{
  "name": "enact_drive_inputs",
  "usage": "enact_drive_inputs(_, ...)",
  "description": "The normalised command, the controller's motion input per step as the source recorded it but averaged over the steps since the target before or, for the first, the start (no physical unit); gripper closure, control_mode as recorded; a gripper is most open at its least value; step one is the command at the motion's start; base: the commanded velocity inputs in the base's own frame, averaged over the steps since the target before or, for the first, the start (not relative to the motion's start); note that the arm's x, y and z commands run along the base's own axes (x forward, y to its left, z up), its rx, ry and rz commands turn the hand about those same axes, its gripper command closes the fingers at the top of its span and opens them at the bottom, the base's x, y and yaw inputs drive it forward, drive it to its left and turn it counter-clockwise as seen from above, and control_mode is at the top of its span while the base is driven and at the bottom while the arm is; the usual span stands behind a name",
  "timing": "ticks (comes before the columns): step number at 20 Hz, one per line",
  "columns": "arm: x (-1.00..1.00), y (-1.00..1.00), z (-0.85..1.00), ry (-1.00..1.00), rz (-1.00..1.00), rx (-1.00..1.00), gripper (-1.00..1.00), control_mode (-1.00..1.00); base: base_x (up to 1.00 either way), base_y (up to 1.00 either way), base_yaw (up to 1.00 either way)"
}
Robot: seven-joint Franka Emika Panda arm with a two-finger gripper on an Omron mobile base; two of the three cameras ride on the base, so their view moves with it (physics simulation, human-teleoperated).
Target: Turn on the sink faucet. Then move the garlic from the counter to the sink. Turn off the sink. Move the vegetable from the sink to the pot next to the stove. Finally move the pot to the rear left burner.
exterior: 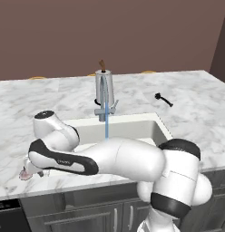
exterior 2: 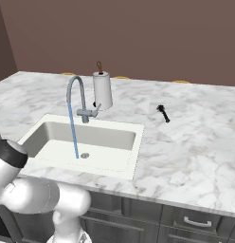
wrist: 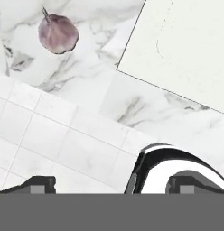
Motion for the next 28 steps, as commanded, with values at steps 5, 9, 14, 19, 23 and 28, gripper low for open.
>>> enact_drive_inputs(5, 0.11, 0.83, -0.39, 0.0, 0.14, -0.03, -1.0, -1.0, 0.0, 0.0, 0.0)
enact_drive_inputs(9, 0.31, 0.57, -0.21, -0.01, 0.07, 0.0, -1.0, -1.0, 0.0, 0.0, 0.0)
enact_drive_inputs(14, 0.41, 0.26, -0.09, -0.09, 0.01, 0.0, -1.0, -1.0, 0.0, 0.0, 0.0)
enact_drive_inputs(19, 0.28, 0.2, -0.21, -0.05, 0.0, -0.02, -1.0, -1.0, 0.0, 0.0, 0.0)
enact_drive_inputs(23, 0.11, 0.17, -0.65, 0.0, 0.04, -0.01, -1.0, -1.0, 0.0, 0.0, 0.0)
enact_drive_inputs(28, 0.22, -0.01, -0.44, -0.01, 0.06, 0.0, -1.0, -1.0, 0.0, 0.0, 0.0)
